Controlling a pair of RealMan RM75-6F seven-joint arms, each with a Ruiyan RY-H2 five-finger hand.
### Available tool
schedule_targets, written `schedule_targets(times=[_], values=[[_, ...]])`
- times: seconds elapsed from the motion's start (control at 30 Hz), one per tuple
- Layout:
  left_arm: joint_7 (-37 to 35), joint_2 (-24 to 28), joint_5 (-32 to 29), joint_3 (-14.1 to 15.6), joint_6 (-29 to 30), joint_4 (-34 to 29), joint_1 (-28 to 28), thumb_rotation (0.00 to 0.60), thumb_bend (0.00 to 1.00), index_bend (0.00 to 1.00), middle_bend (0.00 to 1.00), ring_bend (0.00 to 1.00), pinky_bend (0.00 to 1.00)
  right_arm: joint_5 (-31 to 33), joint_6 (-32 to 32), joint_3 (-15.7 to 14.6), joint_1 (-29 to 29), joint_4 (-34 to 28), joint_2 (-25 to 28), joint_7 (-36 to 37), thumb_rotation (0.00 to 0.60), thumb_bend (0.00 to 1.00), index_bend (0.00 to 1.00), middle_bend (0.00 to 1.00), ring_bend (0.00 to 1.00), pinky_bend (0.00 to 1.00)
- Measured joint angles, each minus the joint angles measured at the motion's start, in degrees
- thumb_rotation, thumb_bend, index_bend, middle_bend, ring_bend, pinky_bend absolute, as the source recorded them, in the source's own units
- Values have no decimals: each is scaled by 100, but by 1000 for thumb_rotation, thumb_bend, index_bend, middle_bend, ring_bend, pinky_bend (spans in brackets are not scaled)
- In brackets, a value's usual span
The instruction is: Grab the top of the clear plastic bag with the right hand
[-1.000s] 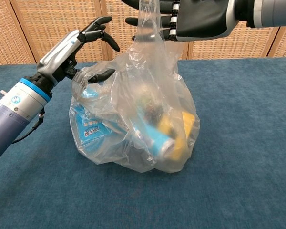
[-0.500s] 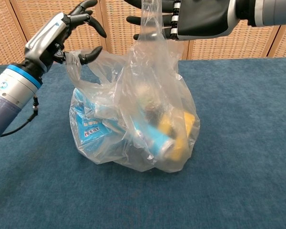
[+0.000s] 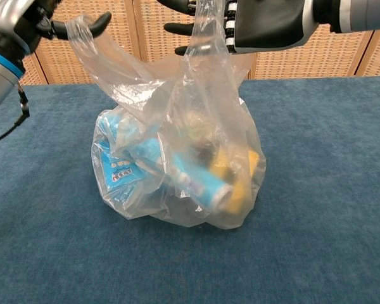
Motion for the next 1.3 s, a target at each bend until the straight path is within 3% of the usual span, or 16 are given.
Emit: schedule_targets(times=[0.4,0.73,1.3], values=[[538,730,86,-214,122,-1135,-40,600,386,419,0,0,0,100,-51,-167,193,-60,16,-286,600,280,226,311,152,0],[1292,1169,-3,-405,-154,-2036,-133,600,380,408,0,0,0,357,-63,-152,386,-160,-167,-451,600,278,226,315,152,0],[1652,1061,-216,-507,-571,-2461,-250,600,380,399,0,0,0,887,-15,60,503,-54,-561,-545,600,283,221,300,111,0]])
